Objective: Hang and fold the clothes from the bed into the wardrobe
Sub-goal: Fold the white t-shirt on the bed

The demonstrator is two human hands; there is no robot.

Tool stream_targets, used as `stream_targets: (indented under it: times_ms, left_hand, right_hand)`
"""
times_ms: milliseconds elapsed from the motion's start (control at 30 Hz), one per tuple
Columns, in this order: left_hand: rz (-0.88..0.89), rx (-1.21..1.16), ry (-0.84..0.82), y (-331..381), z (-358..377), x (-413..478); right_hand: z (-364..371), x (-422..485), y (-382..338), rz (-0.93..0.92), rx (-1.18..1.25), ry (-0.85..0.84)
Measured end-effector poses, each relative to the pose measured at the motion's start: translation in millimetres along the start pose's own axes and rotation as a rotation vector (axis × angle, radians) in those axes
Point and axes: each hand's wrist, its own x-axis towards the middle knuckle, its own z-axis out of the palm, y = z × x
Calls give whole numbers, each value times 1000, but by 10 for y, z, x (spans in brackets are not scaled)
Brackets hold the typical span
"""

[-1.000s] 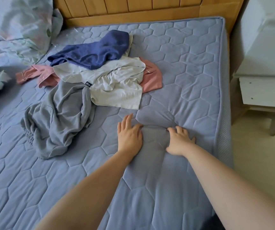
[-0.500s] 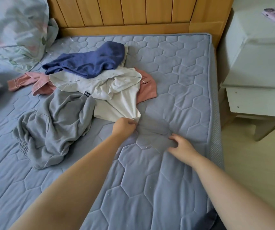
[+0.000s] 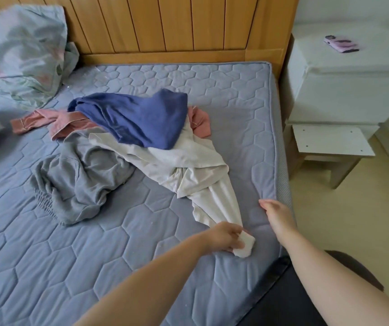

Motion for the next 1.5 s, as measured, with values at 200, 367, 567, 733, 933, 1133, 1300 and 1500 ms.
stream_targets:
  times_ms: [200, 367, 567, 733, 933, 1133, 1300, 1500]
  left_hand:
    - [203, 385, 827, -139, -447, -249]
    - [104, 883, 774, -365, -866, -275]
    - [6, 755, 675, -190, -941, -183]
    - [-93, 638, 732, 75, -1018, -45]
    - [-167, 882, 703, 99, -1056, -14]
    - [61, 1046, 895, -4, -1077, 26]
    - [105, 427, 841, 366, -993, -60]
    - [409, -304, 228, 1142, -725, -346]
  right_hand:
    - [153, -354, 103, -205, -401, -119]
    - [268, -523, 68, -230, -459, -203]
    - [293, -658, 38, -299, -486, -224]
    - [249, -644, 61, -369, -583, -216]
    - [195, -665, 30, -400, -503, -189]
    - [206, -635, 42, -351, -487, -139]
    - [167, -621, -50, -279, -269, -34]
    - [-98, -576, -328, -222, 127, 204]
